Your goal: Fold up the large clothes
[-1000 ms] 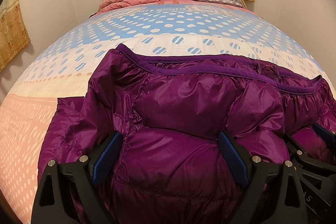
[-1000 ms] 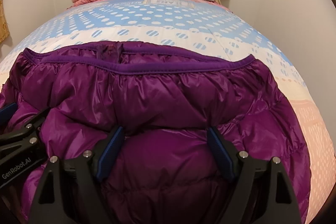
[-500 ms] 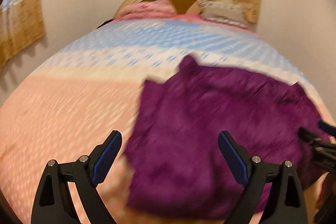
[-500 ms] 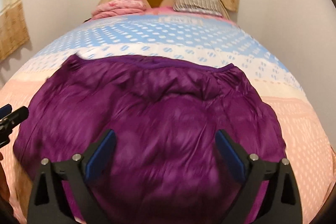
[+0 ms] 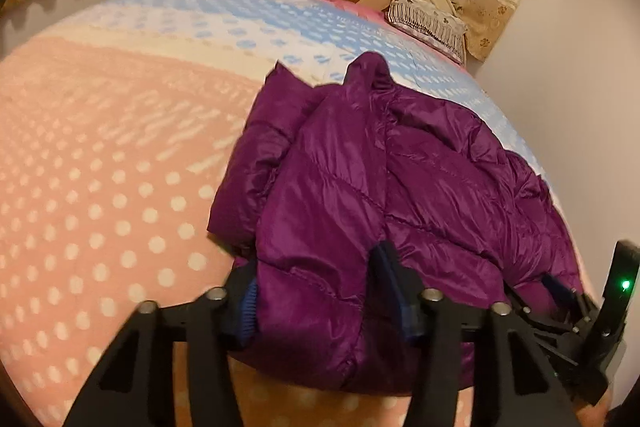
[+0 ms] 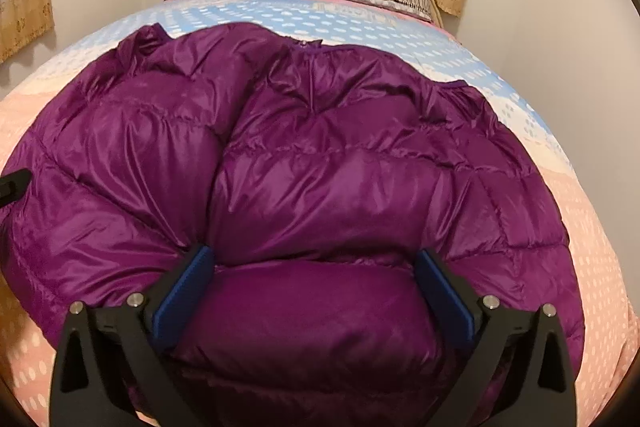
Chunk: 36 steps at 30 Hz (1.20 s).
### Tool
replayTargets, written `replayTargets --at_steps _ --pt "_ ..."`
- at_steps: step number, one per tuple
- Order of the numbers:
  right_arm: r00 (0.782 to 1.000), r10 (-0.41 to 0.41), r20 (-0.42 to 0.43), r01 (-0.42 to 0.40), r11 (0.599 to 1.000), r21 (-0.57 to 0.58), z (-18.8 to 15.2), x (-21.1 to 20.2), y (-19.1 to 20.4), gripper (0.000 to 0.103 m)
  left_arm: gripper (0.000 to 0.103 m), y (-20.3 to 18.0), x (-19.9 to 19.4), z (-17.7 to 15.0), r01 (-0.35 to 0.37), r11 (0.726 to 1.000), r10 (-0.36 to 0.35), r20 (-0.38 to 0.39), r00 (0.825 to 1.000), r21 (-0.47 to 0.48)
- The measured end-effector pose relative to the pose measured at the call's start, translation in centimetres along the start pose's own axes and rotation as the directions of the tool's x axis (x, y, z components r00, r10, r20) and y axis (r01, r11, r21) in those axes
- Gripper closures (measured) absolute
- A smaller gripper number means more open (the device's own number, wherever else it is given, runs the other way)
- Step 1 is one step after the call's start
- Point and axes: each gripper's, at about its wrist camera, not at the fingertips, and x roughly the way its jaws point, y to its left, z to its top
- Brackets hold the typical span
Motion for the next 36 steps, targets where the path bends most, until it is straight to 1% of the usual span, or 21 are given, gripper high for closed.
replayTargets --at_steps 2,3,4,6,9,12,14,17,20,21,22,25,27,28,29,31,32,33,36 --pt "1.000 0.002 -0.002 -0.002 1.000 0.002 0.2 0.2 0.0 0.000 0.073 0.4 0.0 0.2 0.032 0.999 -0.032 0.003 0.999 -0.019" --pt "1.000 0.003 -0.002 -0.003 1.000 0.002 0.3 0.3 -0.1 0.000 0.088 0.5 -0.3 0.1 0.049 0.999 -0.049 0.008 0.999 -0.022" --pt "1.000 0.004 -0.003 -0.004 1.000 0.003 0.3 0.3 -0.2 0.000 0.093 0.5 -0.7 0.2 0.060 0.998 -0.060 0.015 0.998 -0.022" --pt "1.000 0.002 -0.002 -0.002 1.000 0.000 0.3 0.3 -0.2 0.000 0.097 0.3 -1.3 0.3 0.076 0.997 -0.076 0.024 0.997 -0.023" --pt "1.000 -0.006 -0.007 0.006 1.000 0.001 0.4 0.2 -0.1 0.000 0.099 0.3 -2.6 0.5 0.092 0.996 -0.092 0.049 0.995 -0.012" --pt "1.000 -0.025 -0.008 0.025 1.000 0.007 0.2 -0.1 0.4 0.000 0.100 0.2 -4.1 0.7 0.097 0.995 -0.099 0.078 0.992 0.020" --pt "0.999 -0.040 -0.007 0.040 0.999 0.007 0.1 -0.4 1.0 0.000 0.100 0.4 -5.1 0.8 0.110 0.994 -0.112 0.092 0.990 0.020" --pt "0.999 -0.053 0.003 0.053 0.999 -0.012 0.1 -0.7 2.9 0.000 0.100 0.7 -7.1 0.9 0.103 0.994 -0.106 0.126 0.986 0.033" --pt "0.999 -0.039 0.014 0.040 0.999 -0.032 -0.1 -1.1 4.7 0.000 0.101 0.5 -9.4 1.4 0.097 0.994 -0.104 0.167 0.980 0.049" --pt "1.000 -0.024 0.017 0.025 0.999 -0.038 -0.1 -1.3 5.1 0.000 0.101 0.2 -10.1 1.5 0.094 0.994 -0.104 0.179 0.978 0.062" --pt "1.000 0.011 0.019 -0.010 0.999 -0.038 -0.1 -1.6 5.3 0.000 0.101 -0.4 -10.7 1.5 0.087 0.993 -0.099 0.185 0.978 0.074" --pt "0.994 0.104 0.025 -0.104 0.995 0.004 -0.4 -2.4 3.6 0.000 0.101 -2.3 -11.8 2.2 0.076 0.988 -0.101 0.194 0.976 0.134" --pt "0.984 0.171 0.041 -0.172 0.984 0.042 -0.8 -3.4 1.9 0.000 0.101 -4.1 -12.4 2.5 0.045 0.981 -0.085 0.208 0.974 0.189" --pt "0.980 0.190 0.058 -0.193 0.979 0.059 -1.0 -4.1 0.9 0.000 0.101 -4.8 -12.6 2.6 0.044 0.978 -0.088 0.214 0.973 0.203" --pt "0.978 0.193 0.082 -0.199 0.977 0.075 -1.2 -5.1 -0.3 0.000 0.101 -5.3 -12.7 2.7 0.043 0.976 -0.090 0.217 0.972 0.212" --pt "0.974 0.191 0.125 -0.205 0.973 0.108 -1.5 -6.5 -2.4 0.000 0.101 -7.6 -13.1 3.0 0.054 0.967 -0.112 0.225 0.968 0.249" --pt "0.973 0.176 0.148 -0.196 0.972 0.130 -1.8 -7.3 -3.9 0.000 0.101 -8.4 -13.2 3.2 0.059 0.963 -0.121 0.227 0.966 0.263" --pt "0.974 0.156 0.163 -0.181 0.972 0.150 -2.1 -7.9 -5.1 0.000 0.101 -10.0 -13.5 3.2 0.073 0.954 -0.143 0.227 0.963 0.292" --pt "0.982 0.073 0.176 -0.118 0.957 0.265 -2.7 -8.8 -10.7 0.000 0.101 -14.7 -14.1 3.2 0.113 0.919 -0.208 0.220 0.953 0.379"
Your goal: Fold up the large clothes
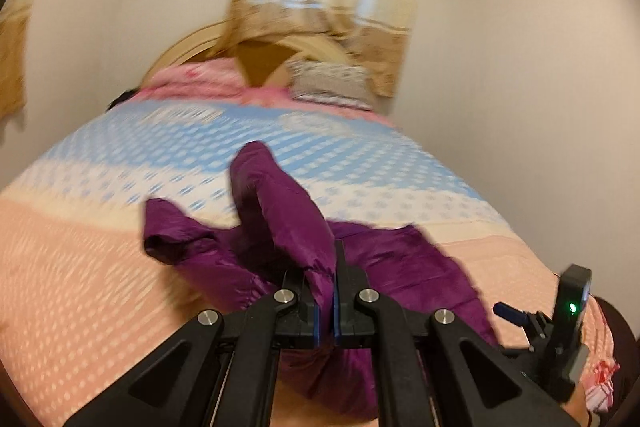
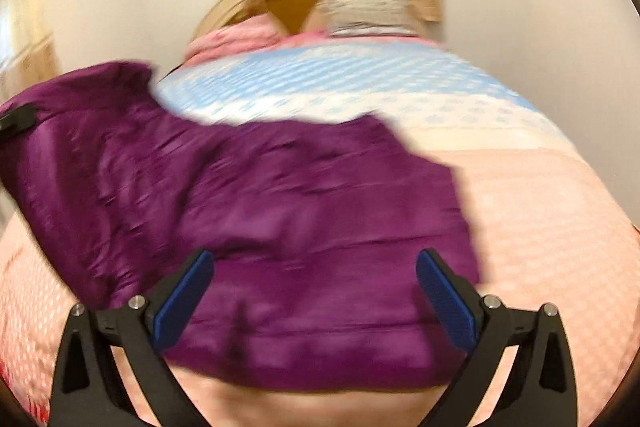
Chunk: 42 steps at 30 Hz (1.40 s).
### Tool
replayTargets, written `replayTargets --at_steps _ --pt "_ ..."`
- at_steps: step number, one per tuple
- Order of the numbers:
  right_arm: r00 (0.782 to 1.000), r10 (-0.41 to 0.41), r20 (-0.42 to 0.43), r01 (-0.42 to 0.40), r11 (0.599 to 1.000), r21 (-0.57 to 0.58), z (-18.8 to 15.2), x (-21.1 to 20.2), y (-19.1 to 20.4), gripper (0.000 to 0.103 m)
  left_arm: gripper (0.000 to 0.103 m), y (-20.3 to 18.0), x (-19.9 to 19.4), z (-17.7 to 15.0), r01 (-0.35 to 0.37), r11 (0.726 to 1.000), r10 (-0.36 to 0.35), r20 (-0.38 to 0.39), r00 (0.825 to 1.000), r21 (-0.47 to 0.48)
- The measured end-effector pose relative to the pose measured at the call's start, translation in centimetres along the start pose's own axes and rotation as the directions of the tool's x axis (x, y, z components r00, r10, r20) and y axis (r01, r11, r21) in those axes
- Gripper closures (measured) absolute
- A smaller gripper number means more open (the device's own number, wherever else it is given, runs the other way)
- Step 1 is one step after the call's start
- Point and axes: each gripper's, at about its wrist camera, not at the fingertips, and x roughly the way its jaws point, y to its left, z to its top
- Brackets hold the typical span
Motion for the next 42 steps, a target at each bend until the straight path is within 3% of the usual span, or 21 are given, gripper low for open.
replayTargets --at_steps 3,8,12,17,22,24,26,27,28,31,34,36,37,40,42 --pt "0.996 -0.092 0.000 0.092 0.992 0.084 0.6 -0.8 -4.3 0.000 0.101 -5.5 1.2 1.0 0.062 0.991 -0.062 -0.001 0.998 0.116" --pt "0.973 -0.233 -0.008 0.228 0.944 0.238 -0.5 -3.8 -12.8 0.000 0.101 -15.2 5.9 -0.4 0.157 0.934 -0.142 -0.069 0.987 0.320" --pt "0.957 -0.291 -0.023 0.280 0.894 0.350 -2.3 -6.4 -17.3 0.000 0.100 -21.2 10.8 -4.3 0.200 0.856 -0.146 -0.148 0.978 0.476" --pt "0.944 -0.327 -0.034 0.313 0.864 0.395 -3.3 -7.7 -20.6 0.000 0.100 -25.7 15.7 -9.1 0.309 0.766 -0.162 -0.296 0.941 0.564" --pt "0.942 -0.333 -0.043 0.320 0.852 0.414 -3.8 -7.2 -22.1 0.000 0.096 -27.4 15.1 -11.2 0.273 0.707 -0.110 -0.279 0.954 0.653" --pt "0.943 -0.330 -0.045 0.318 0.851 0.418 -3.9 -7.1 -22.3 0.000 0.091 -27.9 13.7 -10.9 0.249 0.673 -0.109 -0.239 0.965 0.697" --pt "0.946 -0.322 -0.040 0.308 0.852 0.423 -3.6 -6.9 -22.5 0.000 0.079 -28.3 12.1 -10.2 0.236 0.683 -0.122 -0.211 0.970 0.692" --pt "0.947 -0.320 -0.033 0.304 0.856 0.419 -3.5 -7.0 -22.7 0.000 0.066 -28.1 11.3 -9.8 0.241 0.694 -0.134 -0.207 0.969 0.679" --pt "0.946 -0.322 -0.025 0.303 0.861 0.409 -3.2 -7.2 -22.5 0.000 0.052 -27.7 10.4 -9.1 0.241 0.714 -0.142 -0.200 0.969 0.657" --pt "0.953 -0.303 -0.016 0.286 0.880 0.379 -1.7 -7.3 -22.2 0.003 0.029 -25.9 8.0 -6.9 0.207 0.775 -0.153 -0.140 0.978 0.598" --pt "0.960 -0.282 0.007 0.260 0.895 0.362 0.1 -7.2 -21.2 0.004 0.008 -25.1 7.0 -6.3 0.218 0.767 -0.181 -0.122 0.976 0.603" --pt "0.960 -0.280 0.026 0.250 0.894 0.371 1.0 -7.1 -20.6 0.004 0.008 -26.1 8.1 -6.7 0.276 0.749 -0.192 -0.203 0.960 0.602" --pt "0.959 -0.282 0.035 0.250 0.895 0.368 1.3 -7.0 -20.4 0.004 0.008 -26.7 8.0 -6.8 0.224 0.759 -0.156 -0.163 0.974 0.611" --pt "0.952 -0.304 0.042 0.271 0.897 0.350 1.6 -7.2 -20.4 0.006 0.008 -26.4 5.5 -5.5 0.191 0.775 -0.191 -0.065 0.979 0.602" --pt "0.953 -0.303 0.021 0.278 0.898 0.342 1.5 -7.0 -20.8 0.009 0.008 -24.6 5.3 -3.9 0.102 0.802 -0.119 -0.009 0.993 0.588"
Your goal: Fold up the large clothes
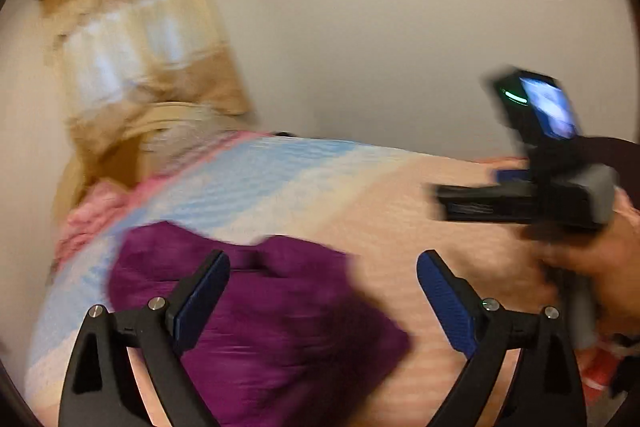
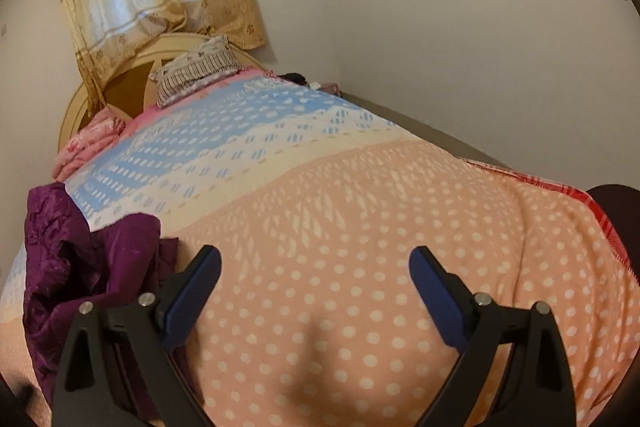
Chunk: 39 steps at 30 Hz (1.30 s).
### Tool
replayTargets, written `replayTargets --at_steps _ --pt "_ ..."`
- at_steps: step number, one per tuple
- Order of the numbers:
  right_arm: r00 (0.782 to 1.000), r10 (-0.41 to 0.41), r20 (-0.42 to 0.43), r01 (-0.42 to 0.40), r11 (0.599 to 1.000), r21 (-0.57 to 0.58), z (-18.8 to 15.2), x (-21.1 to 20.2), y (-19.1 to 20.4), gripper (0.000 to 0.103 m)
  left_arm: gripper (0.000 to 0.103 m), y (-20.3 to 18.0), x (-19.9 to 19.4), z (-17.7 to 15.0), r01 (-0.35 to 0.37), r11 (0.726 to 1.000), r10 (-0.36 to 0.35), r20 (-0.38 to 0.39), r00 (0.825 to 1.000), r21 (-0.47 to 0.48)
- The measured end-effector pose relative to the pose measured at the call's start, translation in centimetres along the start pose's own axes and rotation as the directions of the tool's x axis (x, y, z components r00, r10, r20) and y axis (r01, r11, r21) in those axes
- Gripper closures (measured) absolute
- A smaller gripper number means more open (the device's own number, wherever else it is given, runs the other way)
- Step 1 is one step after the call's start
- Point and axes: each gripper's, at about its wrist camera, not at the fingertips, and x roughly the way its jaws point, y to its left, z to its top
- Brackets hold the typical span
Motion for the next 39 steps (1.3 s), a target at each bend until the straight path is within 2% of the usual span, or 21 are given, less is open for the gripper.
replayTargets --at_steps 1,2,5,7,8,9,10,11,13,18,19,20,21,23,25,26,28,31,34,36,39 --pt "1.000 0.004 -0.008 -0.004 1.000 0.000 -0.1 0.2 0.0 0.010 0.008 1.0 0.2 0.0 -0.021 1.000 0.021 -0.009 1.000 -0.011" --pt "1.000 0.015 -0.017 -0.015 1.000 0.000 -0.1 0.3 0.1 0.010 0.008 3.8 0.7 -0.4 -0.081 0.995 0.079 -0.034 0.996 -0.051" --pt "0.997 0.062 -0.043 -0.063 0.998 -0.020 -0.3 0.9 1.9 0.011 0.008 10.5 2.5 -1.9 -0.210 0.963 0.190 -0.125 0.974 -0.170" --pt "0.994 0.097 -0.047 -0.100 0.993 -0.057 0.0 1.0 4.0 0.011 0.008 15.2 4.0 -3.6 -0.287 0.926 0.243 -0.193 0.950 -0.245" --pt "0.991 0.123 -0.054 -0.128 0.988 -0.082 0.3 1.0 5.5 0.013 0.008 17.8 5.1 -4.8 -0.353 0.895 0.285 -0.260 0.923 -0.273" --pt "0.987 0.149 -0.060 -0.155 0.982 -0.109 0.8 0.8 7.1 0.018 0.008 19.2 5.6 -5.5 -0.398 0.870 0.314 -0.296 0.902 -0.290" --pt "0.982 0.175 -0.065 -0.183 0.972 -0.146 1.5 0.6 9.2 0.025 0.008 20.8 6.0 -6.4 -0.428 0.844 0.328 -0.319 0.889 -0.323" --pt "0.978 0.198 -0.070 -0.208 0.963 -0.169 2.0 0.4 10.8 0.029 0.008 22.0 6.4 -7.0 -0.432 0.828 0.321 -0.329 0.888 -0.359" --pt "0.968 0.235 -0.091 -0.250 0.938 -0.242 3.4 0.1 15.2 0.043 0.008 23.3 7.2 -8.0 -0.462 0.783 0.320 -0.367 0.874 -0.416" --pt "0.951 0.252 -0.181 -0.300 0.893 -0.337 5.0 2.1 24.2 0.044 0.008 24.3 10.3 -9.4 -0.518 0.714 0.345 -0.406 0.846 -0.472" --pt "0.950 0.244 -0.196 -0.301 0.883 -0.359 4.9 2.9 25.5 0.045 0.008 24.6 11.2 -9.6 -0.516 0.707 0.341 -0.406 0.848 -0.484" --pt "0.951 0.225 -0.214 -0.293 0.878 -0.379 4.6 4.0 26.5 0.046 0.008 24.9 12.3 -9.6 -0.489 0.705 0.314 -0.393 0.864 -0.513" --pt "0.950 0.208 -0.232 -0.286 0.880 -0.380 4.4 5.1 26.7 0.051 0.008 24.7 13.2 -9.7 -0.468 0.710 0.297 -0.380 0.876 -0.526" --pt "0.944 0.176 -0.279 -0.273 0.893 -0.358 3.5 7.4 25.7 0.053 0.008 23.7 14.3 -9.0 -0.431 0.732 0.276 -0.349 0.896 -0.528" --pt "0.945 0.133 -0.298 -0.237 0.908 -0.345 2.3 9.1 23.3 0.053 0.008 21.6 15.4 -7.5 -0.361 0.789 0.239 -0.293 0.926 -0.498" --pt "0.943 0.122 -0.309 -0.227 0.916 -0.332 1.8 9.6 22.2 0.053 0.008 20.5 15.8 -6.8 -0.337 0.817 0.228 -0.275 0.934 -0.467" --pt "0.937 0.109 -0.332 -0.212 0.933 -0.292 0.8 10.6 19.5 0.053 0.008 17.6 16.7 -5.5 -0.325 0.864 0.241 -0.252 0.937 -0.384" --pt "0.932 0.092 -0.350 -0.184 0.954 -0.237 -0.5 12.0 15.9 0.053 0.008 14.5 18.6 -4.4 -0.270 0.906 0.199 -0.236 0.951 -0.325" --pt "0.931 0.094 -0.352 -0.170 0.967 -0.192 -1.1 12.3 13.7 0.053 0.008 10.4 21.0 -3.4 -0.230 0.955 0.180 -0.254 0.950 -0.185" --pt "0.933 0.090 -0.348 -0.163 0.969 -0.187 -1.6 12.1 13.2 0.053 0.008 8.6 21.6 -3.0 -0.223 0.969 0.191 -0.245 0.950 -0.110" --pt "0.937 0.102 -0.334 -0.168 0.970 -0.175 -2.1 12.3 12.6 0.053 0.008 8.2 22.3 -3.2 -0.224 0.971 0.198 -0.240 0.950 -0.088"
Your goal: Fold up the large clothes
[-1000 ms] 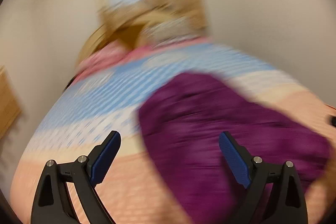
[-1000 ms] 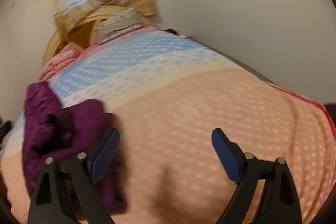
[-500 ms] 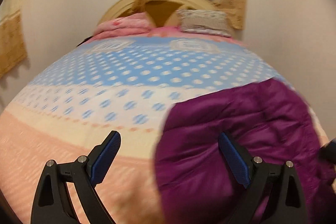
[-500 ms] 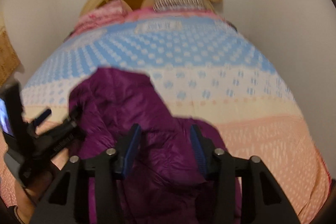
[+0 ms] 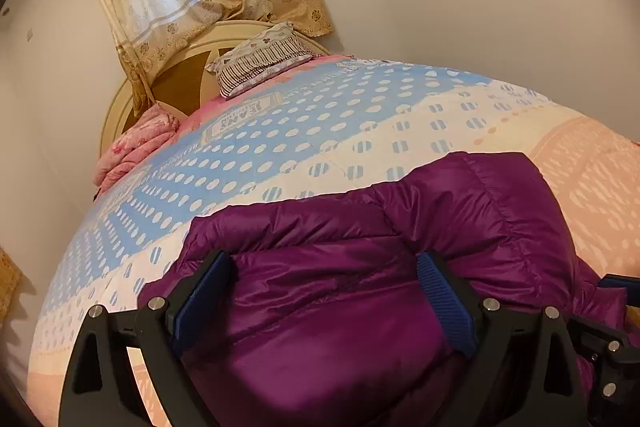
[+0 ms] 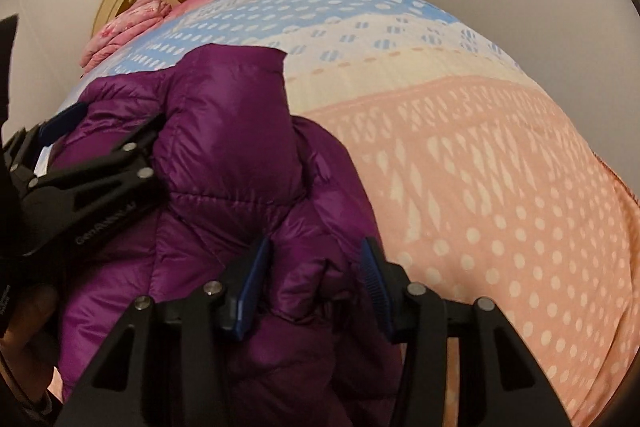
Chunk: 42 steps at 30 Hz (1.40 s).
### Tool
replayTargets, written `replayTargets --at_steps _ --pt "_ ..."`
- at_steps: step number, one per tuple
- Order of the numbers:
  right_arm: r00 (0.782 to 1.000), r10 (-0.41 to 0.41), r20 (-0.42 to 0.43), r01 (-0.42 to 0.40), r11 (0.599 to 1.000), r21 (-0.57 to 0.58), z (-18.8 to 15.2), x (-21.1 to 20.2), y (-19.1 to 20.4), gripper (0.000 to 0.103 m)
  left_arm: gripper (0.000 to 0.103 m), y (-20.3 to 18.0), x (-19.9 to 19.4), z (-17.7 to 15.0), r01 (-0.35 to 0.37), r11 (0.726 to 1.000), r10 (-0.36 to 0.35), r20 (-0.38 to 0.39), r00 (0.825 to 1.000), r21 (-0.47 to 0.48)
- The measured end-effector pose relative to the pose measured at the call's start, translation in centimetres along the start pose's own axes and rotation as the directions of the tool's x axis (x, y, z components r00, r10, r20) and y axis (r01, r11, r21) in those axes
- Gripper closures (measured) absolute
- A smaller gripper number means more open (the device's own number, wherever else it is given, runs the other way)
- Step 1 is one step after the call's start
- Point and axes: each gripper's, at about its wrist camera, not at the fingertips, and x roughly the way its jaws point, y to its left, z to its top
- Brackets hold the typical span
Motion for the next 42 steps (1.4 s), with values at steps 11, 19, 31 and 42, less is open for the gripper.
replayTargets --at_steps 11,19,31,42 --pt "0.999 -0.033 0.026 0.035 0.998 -0.050 -0.7 0.8 0.1 0.045 0.006 -0.1 1.7 -0.3 0.029 1.000 -0.029 -0.085 0.996 -0.011" --pt "0.992 0.006 0.124 -0.001 0.999 -0.041 1.6 -4.5 -1.2 0.019 0.006 8.3 -7.5 -2.8 0.030 0.974 -0.021 0.039 0.999 -0.225" --pt "0.991 0.127 0.040 -0.123 0.988 -0.089 4.6 1.2 1.7 0.007 0.006 9.3 -5.6 -9.5 0.092 0.919 -0.139 -0.097 0.985 -0.384" --pt "0.982 0.190 0.008 -0.190 0.982 -0.015 2.4 3.8 -0.2 0.002 0.001 7.5 -3.1 -11.0 0.123 0.891 -0.196 -0.126 0.972 -0.438"
